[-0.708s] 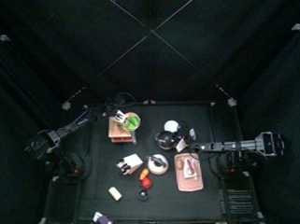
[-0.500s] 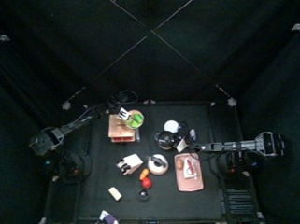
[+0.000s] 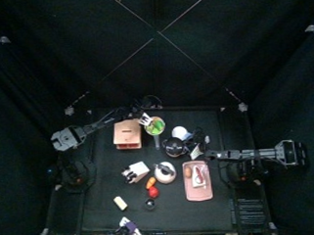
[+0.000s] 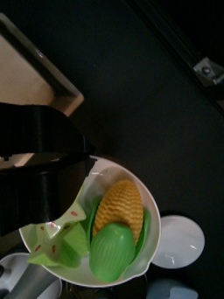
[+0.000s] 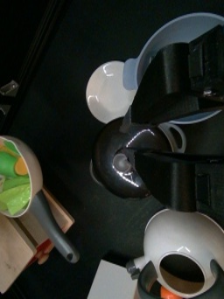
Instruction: Place pan to right of drawer
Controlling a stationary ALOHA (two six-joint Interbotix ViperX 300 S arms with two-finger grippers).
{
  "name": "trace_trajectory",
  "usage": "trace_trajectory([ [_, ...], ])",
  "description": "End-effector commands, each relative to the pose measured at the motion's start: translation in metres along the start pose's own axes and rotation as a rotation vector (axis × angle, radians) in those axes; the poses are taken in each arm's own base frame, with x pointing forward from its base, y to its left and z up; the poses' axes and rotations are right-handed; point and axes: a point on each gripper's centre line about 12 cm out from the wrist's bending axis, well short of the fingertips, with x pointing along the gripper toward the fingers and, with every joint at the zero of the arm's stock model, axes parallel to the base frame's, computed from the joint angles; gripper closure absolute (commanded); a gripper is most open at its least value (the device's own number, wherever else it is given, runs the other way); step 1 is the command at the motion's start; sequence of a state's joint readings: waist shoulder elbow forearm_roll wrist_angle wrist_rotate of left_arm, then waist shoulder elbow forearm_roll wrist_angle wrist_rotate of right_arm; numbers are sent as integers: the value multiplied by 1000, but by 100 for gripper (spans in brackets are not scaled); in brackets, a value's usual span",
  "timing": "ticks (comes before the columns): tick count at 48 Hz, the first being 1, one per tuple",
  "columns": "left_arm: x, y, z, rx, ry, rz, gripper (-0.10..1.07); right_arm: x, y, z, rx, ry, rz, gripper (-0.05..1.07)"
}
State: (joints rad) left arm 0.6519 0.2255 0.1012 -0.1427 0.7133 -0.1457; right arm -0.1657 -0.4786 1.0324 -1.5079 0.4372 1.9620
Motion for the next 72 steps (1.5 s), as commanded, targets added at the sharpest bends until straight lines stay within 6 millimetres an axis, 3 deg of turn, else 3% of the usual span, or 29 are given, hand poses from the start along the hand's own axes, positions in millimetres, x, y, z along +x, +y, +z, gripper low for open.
trace_trajectory([
  [1, -7, -6, 17, 11, -40, -10, 66, -5, 0, 6, 20, -22, 8, 38],
  [33, 35, -6, 5, 69, 40, 39, 66, -5, 0, 7, 20, -24, 9, 38],
  [72, 62, 2, -8, 81, 99, 68, 65, -5, 0, 7, 21, -25, 10, 38],
])
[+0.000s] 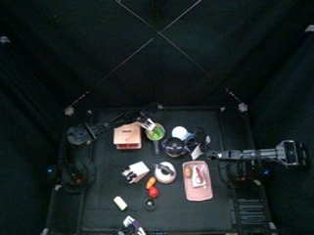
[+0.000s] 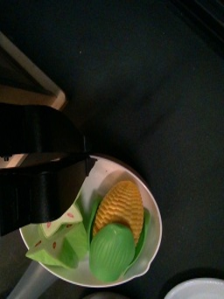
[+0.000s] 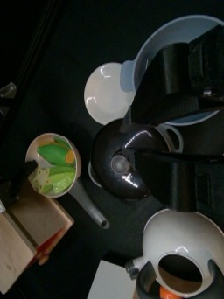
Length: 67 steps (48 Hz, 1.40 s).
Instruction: Place pan to right of drawer
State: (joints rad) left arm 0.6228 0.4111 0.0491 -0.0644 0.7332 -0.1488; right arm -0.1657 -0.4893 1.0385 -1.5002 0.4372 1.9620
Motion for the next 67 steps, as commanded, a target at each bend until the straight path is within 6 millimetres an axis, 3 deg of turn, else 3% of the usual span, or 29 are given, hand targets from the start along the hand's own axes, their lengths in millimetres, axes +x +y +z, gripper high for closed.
trace_trajectory([
  [1, -13, -1, 12, 8, -47, 0, 65, -3, 1, 7, 11, -23, 9, 38],
  [24, -9, 2, 7, 5, -29, 4, 59, -3, 1, 7, 11, -22, 8, 38],
  [49, -13, 0, 8, 11, -22, 4, 30, -3, 1, 7, 11, -23, 9, 38],
  [67, -34, -5, 21, 19, -87, -5, 28, -3, 1, 7, 10, -23, 9, 38],
])
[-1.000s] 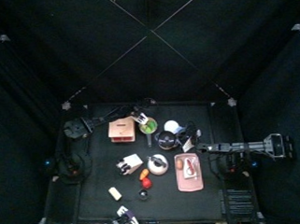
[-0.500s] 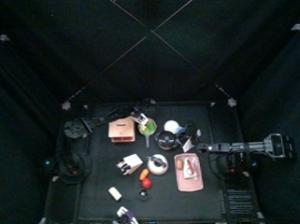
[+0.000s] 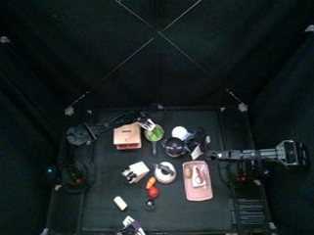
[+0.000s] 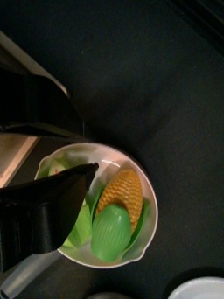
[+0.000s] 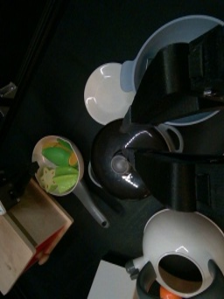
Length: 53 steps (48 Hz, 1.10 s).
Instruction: Place pan to right of drawer
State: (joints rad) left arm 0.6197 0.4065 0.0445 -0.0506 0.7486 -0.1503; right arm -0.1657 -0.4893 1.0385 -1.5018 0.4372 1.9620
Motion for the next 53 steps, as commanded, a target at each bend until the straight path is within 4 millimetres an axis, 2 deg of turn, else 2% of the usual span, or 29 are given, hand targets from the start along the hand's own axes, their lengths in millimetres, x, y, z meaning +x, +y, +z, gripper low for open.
trace_trajectory([
  [1, -32, -5, 21, 8, -95, -14, 28, -3, 1, 6, 9, -19, 8, 38],
  [14, -46, -16, 30, 34, -138, -25, 28, -3, 1, 7, 10, -21, 8, 38],
  [28, -53, -19, 34, 51, -159, -18, 29, -3, 1, 6, 10, -20, 7, 38],
  [53, -55, -23, 32, 59, -160, -22, 29, -3, 2, 6, 13, -17, 12, 38],
])
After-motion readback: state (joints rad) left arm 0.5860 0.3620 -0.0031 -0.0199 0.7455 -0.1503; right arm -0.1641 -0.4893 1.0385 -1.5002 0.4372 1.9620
